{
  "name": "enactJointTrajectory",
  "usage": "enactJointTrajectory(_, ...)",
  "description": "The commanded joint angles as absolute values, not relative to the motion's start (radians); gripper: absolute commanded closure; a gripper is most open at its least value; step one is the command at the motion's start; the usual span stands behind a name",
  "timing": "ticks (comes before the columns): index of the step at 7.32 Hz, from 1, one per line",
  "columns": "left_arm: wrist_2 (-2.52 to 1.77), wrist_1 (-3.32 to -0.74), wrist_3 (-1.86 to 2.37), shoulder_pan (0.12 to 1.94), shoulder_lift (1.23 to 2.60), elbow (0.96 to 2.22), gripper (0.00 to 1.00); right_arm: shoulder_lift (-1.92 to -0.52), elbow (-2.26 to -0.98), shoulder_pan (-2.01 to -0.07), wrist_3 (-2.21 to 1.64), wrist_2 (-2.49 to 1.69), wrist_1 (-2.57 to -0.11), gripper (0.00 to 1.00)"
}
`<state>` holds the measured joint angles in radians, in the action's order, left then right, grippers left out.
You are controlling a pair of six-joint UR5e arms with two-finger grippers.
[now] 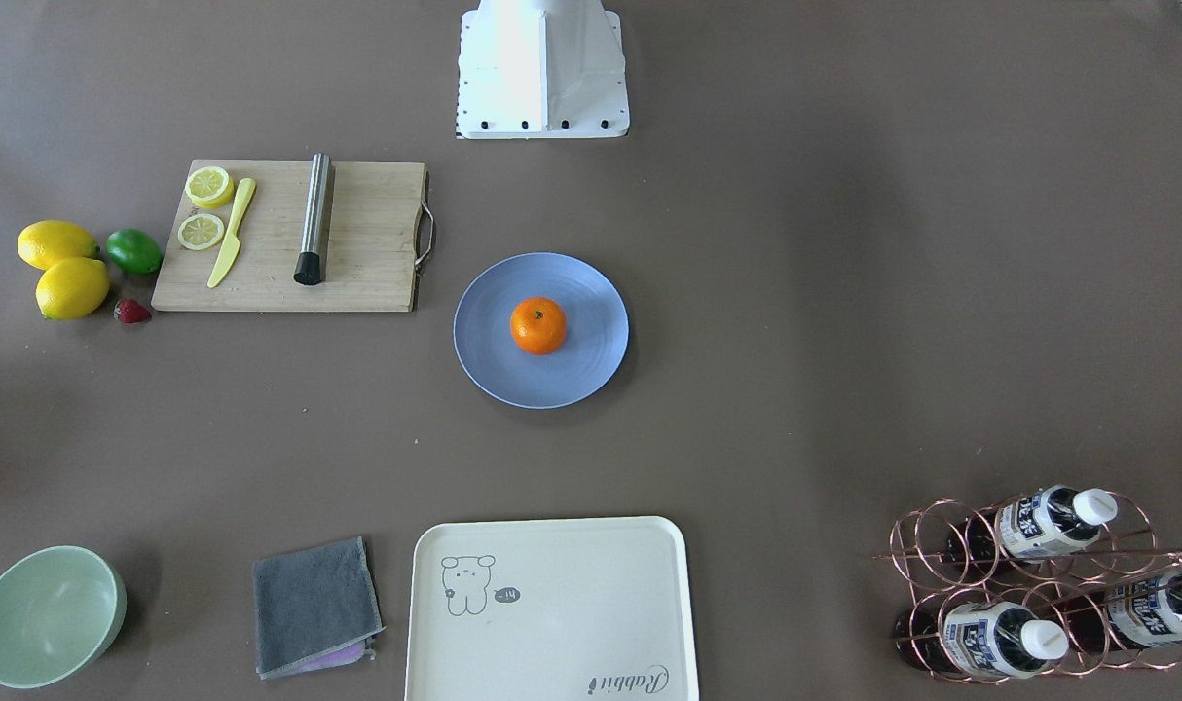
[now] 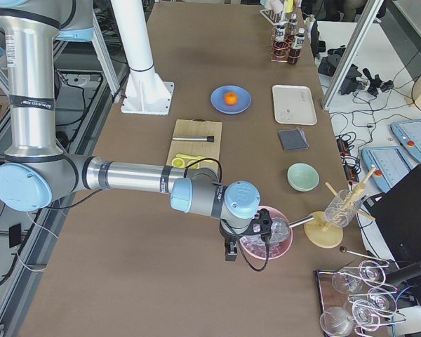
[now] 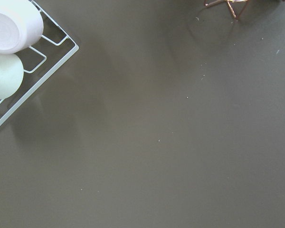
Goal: Pick orange to plate
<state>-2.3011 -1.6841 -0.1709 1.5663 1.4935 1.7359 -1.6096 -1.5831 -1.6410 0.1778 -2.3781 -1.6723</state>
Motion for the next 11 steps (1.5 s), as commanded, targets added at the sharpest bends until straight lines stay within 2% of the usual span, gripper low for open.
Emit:
enactJointTrajectory(1,-2.299,-1.687,-0.172,1.568,1.493,1.733,0.02,-1.609,-1.585,-1.641,0.175,-2.379,-1.672,0.00)
enactJointTrajectory(11,-2.299,-1.687,-0.166,1.568,1.494,1.715,0.02,-1.543,-1.600,-1.640,0.124,-2.376,-1.671,0.00)
